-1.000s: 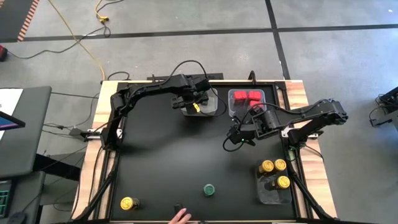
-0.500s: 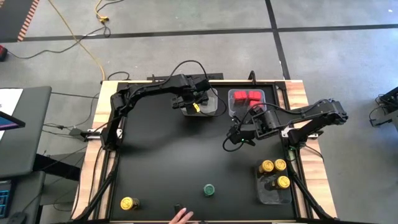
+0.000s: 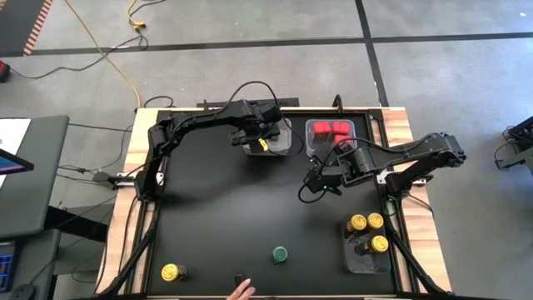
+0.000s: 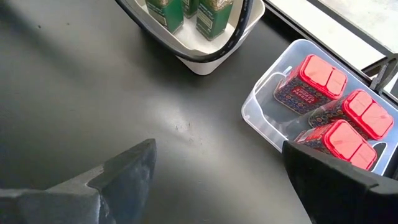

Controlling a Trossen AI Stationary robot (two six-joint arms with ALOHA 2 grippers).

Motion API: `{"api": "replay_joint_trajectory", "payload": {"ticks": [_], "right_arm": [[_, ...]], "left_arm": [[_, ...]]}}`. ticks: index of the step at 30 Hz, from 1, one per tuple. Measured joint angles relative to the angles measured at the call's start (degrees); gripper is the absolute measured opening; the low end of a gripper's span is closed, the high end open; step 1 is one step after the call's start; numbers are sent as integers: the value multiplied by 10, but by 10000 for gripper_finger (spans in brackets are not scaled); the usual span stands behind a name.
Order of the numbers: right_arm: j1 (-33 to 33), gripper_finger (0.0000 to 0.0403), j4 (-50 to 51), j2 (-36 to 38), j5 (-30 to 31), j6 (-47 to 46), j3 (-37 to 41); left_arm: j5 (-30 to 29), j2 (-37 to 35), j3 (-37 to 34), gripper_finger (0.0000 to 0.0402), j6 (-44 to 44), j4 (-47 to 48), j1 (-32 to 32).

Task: Sort spices by type
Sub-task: Put the top green seasoning bottle into the white bin

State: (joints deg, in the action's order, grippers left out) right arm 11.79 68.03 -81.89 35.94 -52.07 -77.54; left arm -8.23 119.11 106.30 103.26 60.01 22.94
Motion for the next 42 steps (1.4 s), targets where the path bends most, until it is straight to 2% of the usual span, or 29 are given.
{"api": "replay_joint_trajectory", "payload": {"ticks": [32,42], "right_arm": [[0,375,0,0,-2,0,0],[0,375,0,0,-2,0,0]], "left_arm": [[-3,0,0,218,16,10,-4],[-3,0,0,253,17,20,-4]]}}
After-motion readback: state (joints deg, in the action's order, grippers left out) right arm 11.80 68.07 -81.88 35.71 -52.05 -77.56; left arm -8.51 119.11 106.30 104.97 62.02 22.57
